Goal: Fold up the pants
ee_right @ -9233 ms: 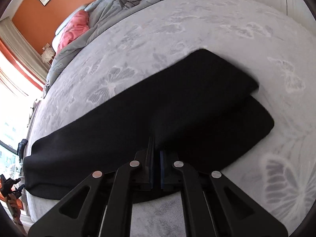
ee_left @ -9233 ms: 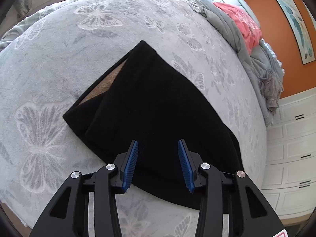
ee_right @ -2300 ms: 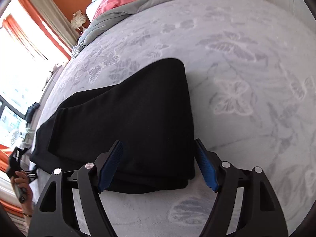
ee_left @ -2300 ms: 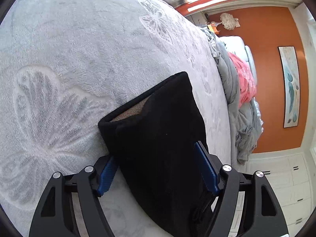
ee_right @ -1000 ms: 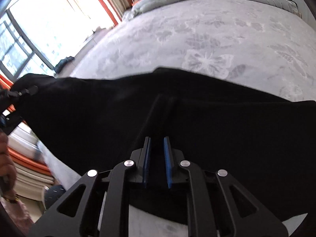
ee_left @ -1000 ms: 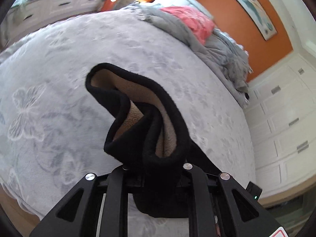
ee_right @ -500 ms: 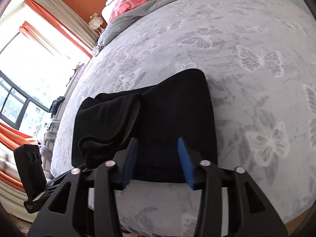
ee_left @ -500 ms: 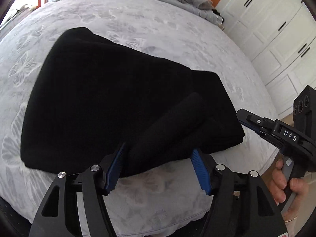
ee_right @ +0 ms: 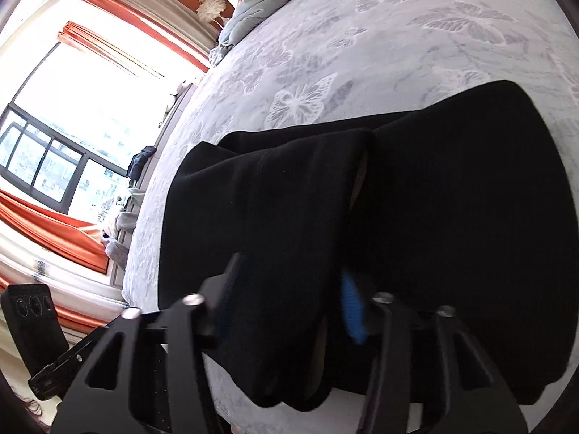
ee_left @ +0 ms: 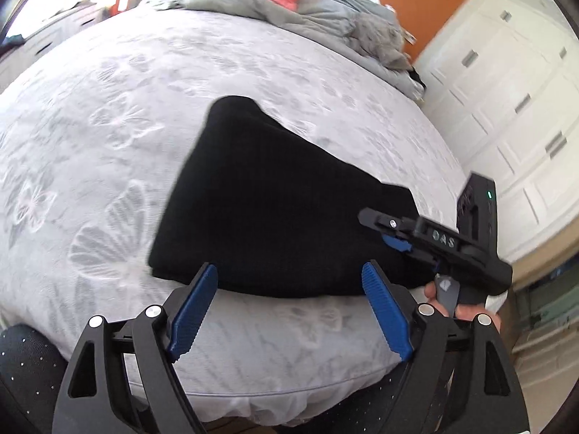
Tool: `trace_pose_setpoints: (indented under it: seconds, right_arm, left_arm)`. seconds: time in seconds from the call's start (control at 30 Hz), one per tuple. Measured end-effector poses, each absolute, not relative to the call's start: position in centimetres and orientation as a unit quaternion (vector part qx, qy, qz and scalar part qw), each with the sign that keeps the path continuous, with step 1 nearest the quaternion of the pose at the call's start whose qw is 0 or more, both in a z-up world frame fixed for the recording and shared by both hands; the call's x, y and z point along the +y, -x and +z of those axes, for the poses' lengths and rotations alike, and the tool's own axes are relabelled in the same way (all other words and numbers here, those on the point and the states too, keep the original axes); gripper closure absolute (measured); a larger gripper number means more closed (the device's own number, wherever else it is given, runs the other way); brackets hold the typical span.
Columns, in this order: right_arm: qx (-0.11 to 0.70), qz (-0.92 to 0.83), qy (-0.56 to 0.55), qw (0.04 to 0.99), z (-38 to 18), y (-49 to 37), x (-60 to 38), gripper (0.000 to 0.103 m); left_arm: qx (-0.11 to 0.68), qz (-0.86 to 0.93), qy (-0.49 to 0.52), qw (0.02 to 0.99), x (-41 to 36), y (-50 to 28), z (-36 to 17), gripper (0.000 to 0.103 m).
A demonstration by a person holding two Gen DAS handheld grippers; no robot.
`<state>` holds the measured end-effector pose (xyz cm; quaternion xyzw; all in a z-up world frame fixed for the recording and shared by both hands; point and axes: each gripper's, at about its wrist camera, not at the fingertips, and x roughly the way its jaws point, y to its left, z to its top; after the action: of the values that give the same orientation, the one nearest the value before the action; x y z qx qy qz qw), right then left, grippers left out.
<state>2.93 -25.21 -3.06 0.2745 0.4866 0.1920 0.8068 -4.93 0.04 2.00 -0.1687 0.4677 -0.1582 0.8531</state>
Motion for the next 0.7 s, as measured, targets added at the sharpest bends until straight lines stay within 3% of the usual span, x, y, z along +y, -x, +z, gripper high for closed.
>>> trace_pose_setpoints:
  seconds: [0.07, 0.23, 0.3, 0.43, 0.57, 0.63, 0.67, 0.7]
  right_arm:
    - [0.470, 0.210, -0.265, 0.815, -1.0, -3.5, -24.5, 0.087]
    - [0.364, 0.240, -0.168, 0.884, 10.4, -1.4, -24.0, 0.088]
    - [0.392, 0.199, -0.116, 0.891, 9.1, -1.8, -24.9, 0.083]
    - [0.540, 0.016, -0.045, 0.840, -1.7, -3.2, -28.9, 0.082]
    - [0.461, 0.071, -0.144, 0.873, 3.5, -1.7, -29.8, 0.079]
    - [0.441, 0.113, -0.114, 0.883, 6.0, -3.3, -26.9, 0.070]
    - [0.434, 0.129, -0.102, 0.886, 6.6, -4.4, -25.2, 0.052]
    - [0.428, 0.141, -0.087, 0.888, 6.8, -5.4, -23.9, 0.040]
  left_arm:
    - [0.461, -0.137, 0.175, 0.859, 0.8, 4.4, 2.0, 0.024]
    - [0.441, -0.124, 0.196, 0.867, 2.3, 3.7, 3.4, 0.024]
    - [0.440, -0.119, 0.196, 0.868, 2.4, 3.2, 3.4, 0.024]
    - [0.468, -0.115, 0.203, 0.853, 1.9, 1.7, 1.8, 0.024]
    - [0.477, -0.115, 0.206, 0.847, 1.6, 1.4, 0.8, 0.024]
    - [0.479, -0.114, 0.198, 0.848, 1.1, 1.4, 0.5, 0.024]
    - [0.480, -0.117, 0.195, 0.847, 0.9, 1.3, 0.4, 0.024]
    - [0.481, -0.118, 0.192, 0.847, 0.7, 1.2, 0.2, 0.024]
